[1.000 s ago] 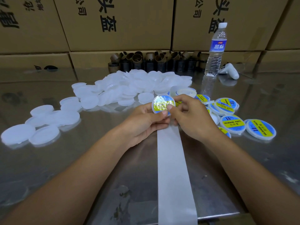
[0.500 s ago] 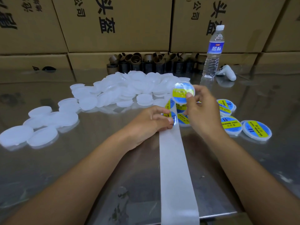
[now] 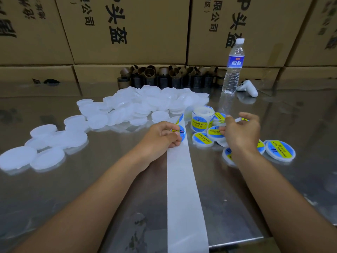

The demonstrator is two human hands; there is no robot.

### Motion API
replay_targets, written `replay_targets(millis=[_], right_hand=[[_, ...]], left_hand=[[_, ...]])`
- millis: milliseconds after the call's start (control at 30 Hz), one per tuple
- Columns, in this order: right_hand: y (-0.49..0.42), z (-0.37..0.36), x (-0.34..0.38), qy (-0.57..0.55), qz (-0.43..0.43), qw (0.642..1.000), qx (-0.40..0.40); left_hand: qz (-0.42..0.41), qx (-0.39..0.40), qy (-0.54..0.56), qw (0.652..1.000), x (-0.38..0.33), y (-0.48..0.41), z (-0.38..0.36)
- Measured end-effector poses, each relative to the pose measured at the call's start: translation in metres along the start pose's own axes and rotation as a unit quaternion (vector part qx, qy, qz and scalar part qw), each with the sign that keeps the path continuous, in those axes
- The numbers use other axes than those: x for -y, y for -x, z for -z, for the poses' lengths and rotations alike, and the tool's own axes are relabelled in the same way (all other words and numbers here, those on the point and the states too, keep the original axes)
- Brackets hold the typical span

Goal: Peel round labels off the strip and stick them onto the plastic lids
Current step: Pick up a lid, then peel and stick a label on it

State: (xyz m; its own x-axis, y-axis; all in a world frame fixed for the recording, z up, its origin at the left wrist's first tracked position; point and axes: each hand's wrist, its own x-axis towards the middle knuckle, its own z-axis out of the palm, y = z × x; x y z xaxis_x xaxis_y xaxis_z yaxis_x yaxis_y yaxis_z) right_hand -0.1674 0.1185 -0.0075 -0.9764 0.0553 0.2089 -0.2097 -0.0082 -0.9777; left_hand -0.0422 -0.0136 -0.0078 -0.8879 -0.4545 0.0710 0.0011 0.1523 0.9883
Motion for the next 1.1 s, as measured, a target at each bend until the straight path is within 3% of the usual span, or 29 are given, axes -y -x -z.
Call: replay_targets(millis=[233, 400, 467, 533, 633, 700, 967, 1100], right_hand=[[0.003, -0.002, -0.003, 0.091, 0.013, 0.994, 0.066], [0.01, 0.001, 0.002, 0.118, 0.126, 0.985, -0.024], [0.018, -0.001, 0.005, 0.099, 0.175, 0.979, 0.025], [0.027, -0.005, 0.003, 0.131, 0.231, 0.956, 0.123], [0.034, -0.01, -0.008, 0.29, 0.301, 0.872, 0.253], [0.031, -0.011, -0.012, 0.342, 0.301, 0.845, 0.281], [0.03, -0.012, -0.014, 0.288, 0.299, 0.849, 0.327], [0.032, -0.011, -0.013, 0.27, 0.306, 0.847, 0.341]], left_hand=[[0.004, -0.01, 0.008, 1.0, 0.0, 0.0, 0.001], [0.007, -0.013, 0.013, 1.0, 0.0, 0.0, 0.003], [0.007, -0.013, 0.015, 1.0, 0.0, 0.0, 0.003], [0.009, -0.016, 0.019, 1.0, 0.0, -0.001, 0.003], [0.018, -0.026, 0.031, 0.999, -0.001, -0.002, 0.003], [0.024, -0.029, 0.034, 0.999, 0.0, -0.003, 0.003], [0.03, -0.022, 0.065, 0.997, 0.001, -0.004, 0.008], [0.013, -0.111, 0.061, 0.992, 0.002, -0.011, 0.014]])
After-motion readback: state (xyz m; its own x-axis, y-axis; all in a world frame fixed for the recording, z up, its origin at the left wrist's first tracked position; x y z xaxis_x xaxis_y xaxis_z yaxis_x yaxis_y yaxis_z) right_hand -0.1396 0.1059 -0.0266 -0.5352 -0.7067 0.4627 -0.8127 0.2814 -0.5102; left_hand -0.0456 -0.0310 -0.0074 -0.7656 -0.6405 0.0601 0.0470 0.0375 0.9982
